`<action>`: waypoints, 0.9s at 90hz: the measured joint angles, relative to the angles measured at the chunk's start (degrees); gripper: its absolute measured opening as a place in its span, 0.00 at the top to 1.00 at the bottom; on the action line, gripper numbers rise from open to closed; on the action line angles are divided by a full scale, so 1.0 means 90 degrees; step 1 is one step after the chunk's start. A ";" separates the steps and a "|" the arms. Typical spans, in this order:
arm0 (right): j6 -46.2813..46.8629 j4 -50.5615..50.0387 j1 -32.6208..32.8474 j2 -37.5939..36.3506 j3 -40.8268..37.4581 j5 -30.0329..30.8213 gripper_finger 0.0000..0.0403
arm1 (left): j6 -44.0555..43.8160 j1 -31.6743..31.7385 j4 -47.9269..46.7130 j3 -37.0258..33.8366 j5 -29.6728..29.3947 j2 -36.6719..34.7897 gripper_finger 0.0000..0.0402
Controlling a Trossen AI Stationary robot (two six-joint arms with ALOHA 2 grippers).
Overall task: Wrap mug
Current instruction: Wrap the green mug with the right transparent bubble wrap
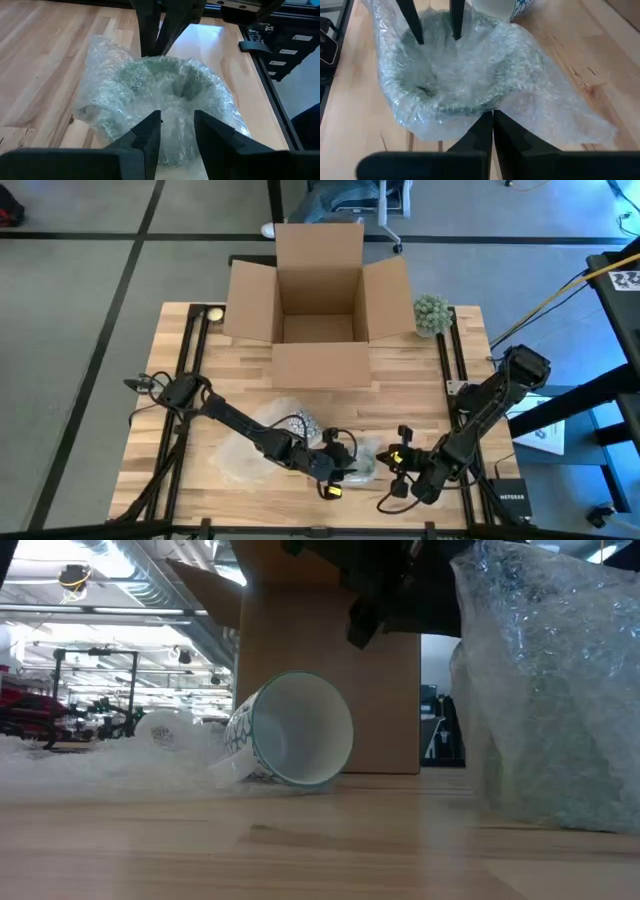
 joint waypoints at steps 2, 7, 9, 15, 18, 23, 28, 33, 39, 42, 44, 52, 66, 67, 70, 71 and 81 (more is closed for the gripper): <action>0.0000 0.0000 0.0000 0.0000 0.0000 -0.0001 1.00 | 0.0000 0.0000 0.0000 0.0000 0.0000 0.0000 0.74; 0.0000 0.0002 0.0000 0.0000 0.0000 -0.0004 1.00 | 0.0000 0.0000 0.0000 0.0000 0.0000 0.0000 0.74; 0.0000 0.0007 0.0000 0.0000 0.0000 -0.0004 1.00 | 0.0000 0.0000 0.0000 0.0000 0.0000 0.0000 0.74; 0.0000 0.0026 0.0000 0.0000 0.0000 -0.0004 1.00 | 0.0000 0.0000 -0.0002 0.0000 0.0000 -0.0001 0.74; 0.0000 0.0043 0.0000 0.0000 0.0000 -0.0006 1.00 | 0.0000 0.0000 -0.0003 0.0000 0.0000 -0.0002 0.74; 0.0000 0.0060 -0.0001 0.0000 0.0000 -0.0008 1.00 | 0.0000 0.0000 -0.0005 0.0000 0.0000 -0.0005 0.74; -0.0001 0.0086 -0.0002 0.0000 0.0000 -0.0008 1.00 | 0.0000 0.0000 -0.0005 0.0000 0.0000 -0.0005 0.74; -0.0012 0.0120 -0.0002 0.0000 0.0002 -0.0009 1.00 | 0.0000 0.0000 -0.0007 0.0000 0.0000 -0.0005 0.74; -0.0015 0.0124 -0.0002 0.0000 0.0002 -0.0009 1.00 | 0.0000 -0.0002 -0.0005 0.0000 0.0000 -0.0005 0.74; -0.0015 0.0124 -0.0002 0.0000 0.0002 -0.0008 1.00 | -0.0001 -0.0002 -0.0005 0.0000 0.0000 -0.0005 0.74; -0.0016 0.0124 -0.0002 0.0000 0.0002 -0.0008 1.00 | -0.0001 -0.0002 -0.0005 0.0000 0.0000 -0.0005 0.74; -0.0017 0.0129 -0.0002 0.0000 0.0005 -0.0008 1.00 | 0.0000 -0.0002 -0.0005 0.0000 0.0000 -0.0005 0.74; -0.0019 0.0131 -0.0002 0.0000 0.0005 -0.0008 1.00 | 0.0000 -0.0001 0.0000 0.0000 0.0000 -0.0005 0.74; -0.0019 0.0131 -0.0002 0.0000 0.0005 -0.0008 1.00 | -0.0001 -0.0001 0.0000 0.0000 0.0000 -0.0005 0.74; -0.0019 0.0131 -0.0002 0.0000 0.0005 -0.0008 1.00 | 0.0000 -0.0002 0.0000 0.0000 0.0000 -0.0005 0.74; -0.0019 0.0129 -0.0002 0.0000 0.0005 -0.0008 1.00 | 0.0000 -0.0002 0.0000 0.0000 0.0000 -0.0005 0.74; -0.0019 0.0131 -0.0002 0.0000 0.0007 -0.0008 1.00 | -0.0001 -0.0002 0.0003 0.0000 0.0000 -0.0005 0.74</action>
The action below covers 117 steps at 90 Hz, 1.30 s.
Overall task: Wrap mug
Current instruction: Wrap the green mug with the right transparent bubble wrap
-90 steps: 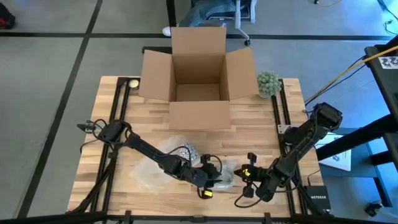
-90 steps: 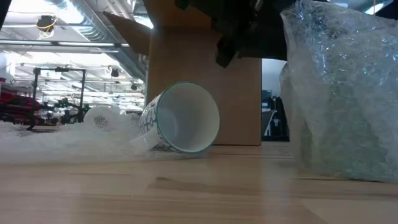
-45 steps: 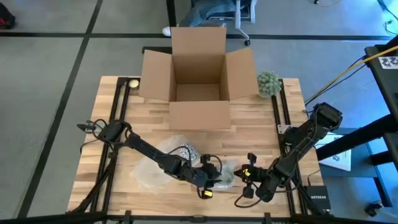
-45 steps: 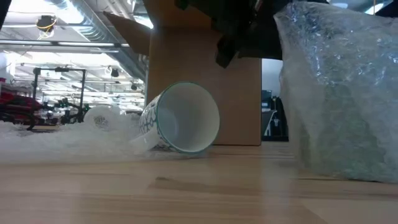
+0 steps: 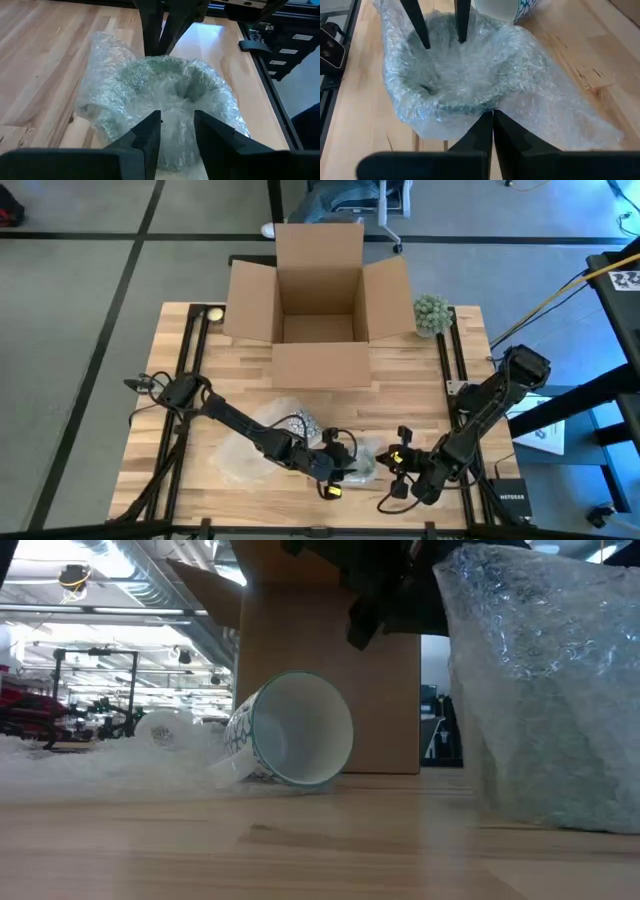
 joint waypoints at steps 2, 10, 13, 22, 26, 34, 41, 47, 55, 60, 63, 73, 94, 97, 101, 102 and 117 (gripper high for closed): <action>-0.0001 0.0000 0.0000 0.0000 -0.0001 0.0000 1.00 | 0.0000 0.0000 0.0000 0.0000 0.0000 0.0000 0.74; -0.0002 0.0000 0.0000 0.0000 0.0000 0.0000 1.00 | 0.0000 -0.0001 0.0002 0.0000 0.0000 0.0000 0.74; -0.0001 0.0000 0.0000 0.0000 0.0000 0.0000 1.00 | 0.0001 0.0001 0.0002 0.0000 0.0000 0.0000 0.74; -0.0002 0.0000 0.0000 0.0000 0.0000 0.0000 1.00 | -0.0002 0.0002 0.0002 0.0000 0.0000 0.0000 0.74; -0.0002 0.0001 0.0000 0.0000 0.0000 0.0000 1.00 | 0.0001 0.0000 0.0002 0.0000 0.0008 0.0000 0.74; -0.0002 0.0000 0.0000 0.0000 0.0000 0.0000 1.00 | 0.0001 0.0002 0.0004 0.0000 0.0046 0.0000 0.74; -0.0002 0.0000 0.0000 0.0000 0.0000 0.0000 1.00 | 0.0001 0.0002 0.0005 0.0000 0.0053 0.0000 0.74; -0.0002 0.0000 0.0000 0.0000 0.0000 0.0001 1.00 | 0.0001 0.0002 0.0005 0.0000 0.0056 0.0000 0.74; -0.0005 0.0000 0.0000 0.0000 0.0000 0.0002 1.00 | 0.0001 0.0002 0.0005 0.0000 0.0066 0.0000 0.74; -0.0005 0.0000 0.0000 0.0000 0.0000 0.0002 1.00 | 0.0000 0.0002 0.0005 0.0000 0.0068 0.0000 0.74; -0.0005 0.0000 0.0000 0.0000 0.0000 0.0002 1.00 | 0.0001 0.0002 0.0005 0.0000 0.0068 0.0000 0.74; -0.0005 0.0000 0.0000 0.0000 0.0000 0.0002 1.00 | 0.0001 0.0002 0.0005 0.0000 0.0070 0.0000 0.74; -0.0005 0.0000 0.0000 0.0000 0.0000 0.0000 1.00 | 0.0063 0.0002 0.0009 0.0000 0.0088 0.0000 0.73; -0.0005 0.0002 0.0000 0.0000 0.0000 0.0002 1.00 | 0.0050 0.0002 0.0010 0.0000 0.0094 0.0000 0.72; -0.0005 0.0001 0.0000 0.0000 0.0000 0.0001 1.00 | 0.0021 0.0002 0.0012 0.0002 0.0115 0.0000 0.71; -0.0005 0.0001 0.0000 0.0000 0.0000 0.0001 1.00 | 0.0017 0.0002 0.0013 0.0002 0.0124 0.0000 0.70; -0.0005 0.0002 0.0000 0.0000 0.0000 -0.0002 1.00 | -0.0027 0.0009 0.0028 0.0007 0.0271 -0.0002 0.60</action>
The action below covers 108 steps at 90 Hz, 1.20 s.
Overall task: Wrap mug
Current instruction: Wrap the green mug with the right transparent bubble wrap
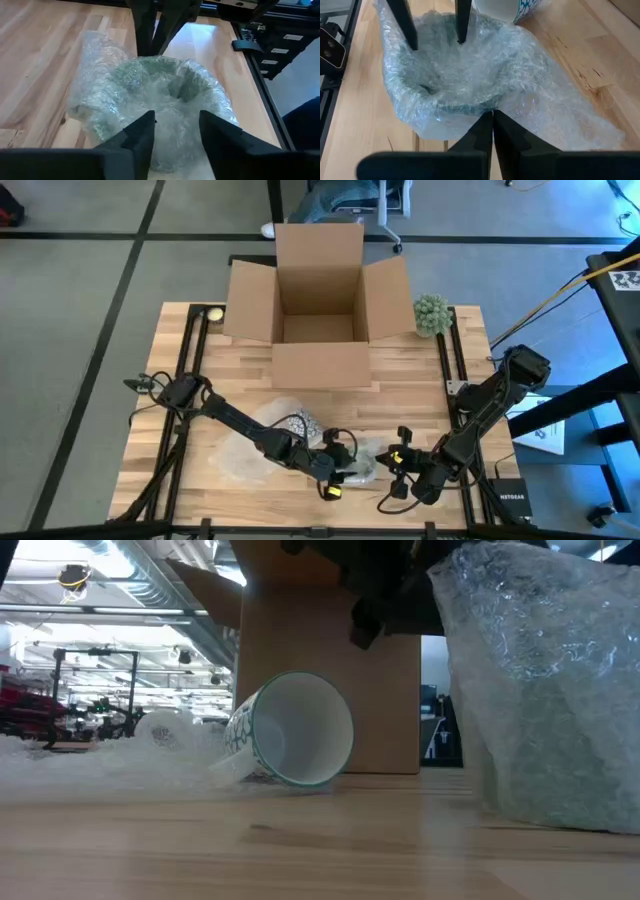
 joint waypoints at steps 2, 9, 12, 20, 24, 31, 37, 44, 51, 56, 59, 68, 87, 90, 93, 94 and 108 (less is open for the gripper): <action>0.0000 -0.0002 0.0000 0.0000 0.0000 -0.0002 1.00 | 0.0003 0.0000 0.0001 0.0000 0.0008 0.0000 0.59; 0.0000 0.0011 0.0000 0.0000 0.0002 0.0004 1.00 | 0.0009 0.0000 -0.0064 0.0000 0.0035 -0.0062 0.55; 0.0000 0.0015 0.0000 0.0000 0.0005 0.0007 1.00 | 0.0002 0.0002 -0.0071 -0.0002 0.0035 -0.0083 0.54; 0.0000 0.0007 -0.0002 0.0000 0.0005 0.0010 1.00 | 0.0009 0.0020 -0.0170 -0.0015 -0.0020 -0.0200 0.53; -0.0004 0.0009 -0.0002 0.0002 0.0005 0.0023 1.00 | 0.0010 0.0024 -0.0242 -0.0015 -0.0035 -0.0259 0.52; -0.0005 0.0012 -0.0002 0.0002 0.0005 0.0039 1.00 | 0.0004 0.0024 -0.0336 -0.0015 -0.0096 -0.0364 0.52; -0.0005 0.0011 -0.0002 0.0002 0.0005 0.0049 1.00 | -0.0008 0.0023 -0.0377 -0.0015 -0.0157 -0.0394 0.52; -0.0005 0.0017 -0.0002 0.0002 0.0005 0.0058 1.00 | -0.0024 0.0022 -0.0438 -0.0015 -0.0174 -0.0398 0.52; -0.0003 0.0016 -0.0002 0.0002 0.0005 0.0058 1.00 | -0.0042 0.0024 -0.0411 -0.0015 -0.0182 -0.0411 0.52; -0.0005 0.0019 -0.0002 0.0002 0.0005 0.0056 1.00 | -0.0019 0.0024 -0.0423 -0.0015 -0.0185 -0.0476 0.52; -0.0005 0.0020 -0.0002 0.0002 0.0005 0.0058 1.00 | -0.0011 0.0022 -0.0387 -0.0015 -0.0199 -0.0495 0.52; -0.0168 0.0070 -0.0002 0.0002 0.0005 0.0033 1.00 | 0.0018 0.0062 -0.0386 -0.0015 -0.0230 -0.0539 0.52; -0.0711 -0.0179 -0.0002 -0.0032 0.0447 -0.0817 1.00 | -0.0031 0.0231 -0.0383 -0.0012 -0.0264 -0.0346 0.52; -0.0804 -0.0299 0.0000 -0.0035 0.0597 -0.0903 1.00 | -0.0035 0.0238 -0.0379 -0.0012 -0.0262 -0.0304 0.52; -0.0905 -0.0401 0.0000 -0.0036 0.0760 -0.0942 1.00 | -0.0045 0.0238 -0.0368 -0.0012 -0.0262 -0.0265 0.52; -0.0968 -0.0429 0.0000 -0.0036 0.0812 -0.0942 1.00 | -0.0045 0.0238 -0.0368 -0.0012 -0.0262 -0.0256 0.52; -0.1766 -0.0651 -0.0076 -0.0042 0.1350 -0.0525 1.00 | -0.0094 0.0219 -0.0351 -0.0012 -0.0261 -0.0176 0.52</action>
